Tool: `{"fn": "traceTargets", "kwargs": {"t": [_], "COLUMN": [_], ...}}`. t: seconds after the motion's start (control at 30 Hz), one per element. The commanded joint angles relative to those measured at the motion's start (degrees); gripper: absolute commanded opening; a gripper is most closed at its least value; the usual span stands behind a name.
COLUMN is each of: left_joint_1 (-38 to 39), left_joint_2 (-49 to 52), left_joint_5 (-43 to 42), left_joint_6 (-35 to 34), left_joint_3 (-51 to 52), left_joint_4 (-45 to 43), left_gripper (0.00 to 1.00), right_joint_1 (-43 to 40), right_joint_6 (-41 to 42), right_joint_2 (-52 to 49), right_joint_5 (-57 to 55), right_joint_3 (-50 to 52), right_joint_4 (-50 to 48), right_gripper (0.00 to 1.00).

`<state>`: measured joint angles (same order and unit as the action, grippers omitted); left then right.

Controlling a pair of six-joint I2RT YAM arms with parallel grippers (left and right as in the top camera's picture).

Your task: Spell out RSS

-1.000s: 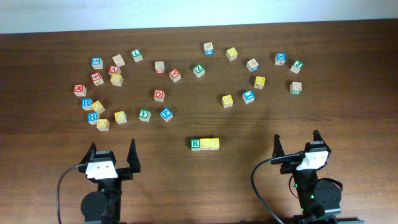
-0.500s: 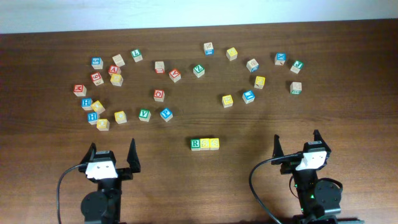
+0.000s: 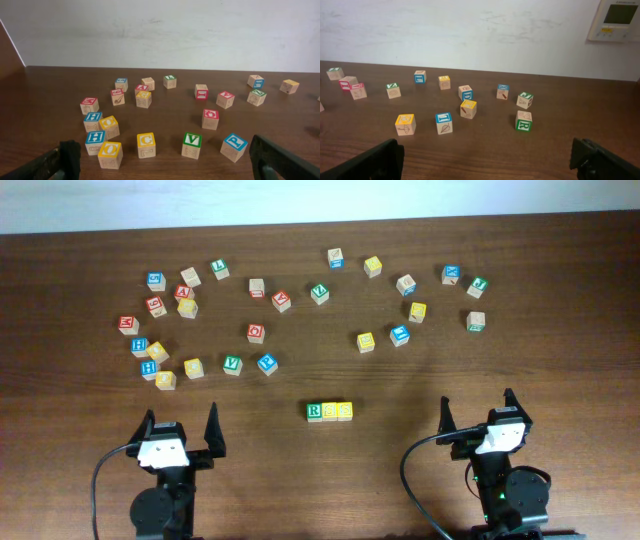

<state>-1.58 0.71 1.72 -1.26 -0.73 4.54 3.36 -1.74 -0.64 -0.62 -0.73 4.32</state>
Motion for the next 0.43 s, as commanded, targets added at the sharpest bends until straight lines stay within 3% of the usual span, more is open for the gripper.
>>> {"fn": "traceTargets", "kwargs": {"t": [0.0,0.4], "left_joint_1": [-0.3,-0.3], "left_joint_2": [-0.4,-0.4], "left_joint_5": [-0.9,-0.9], "left_joint_6": [0.9,0.9], "left_joint_3": [0.2,0.2], "left_joint_4": [0.3,0.3], "left_gripper": [0.99,0.99], "right_joint_1": [0.0,0.0], "right_joint_6": [0.0,0.0], "right_joint_2": [0.5,0.5], "right_joint_5": [-0.7,-0.7], "right_joint_3": [0.4,0.4], "right_joint_4": [0.3,0.3], "right_gripper": [0.98,0.98]}}
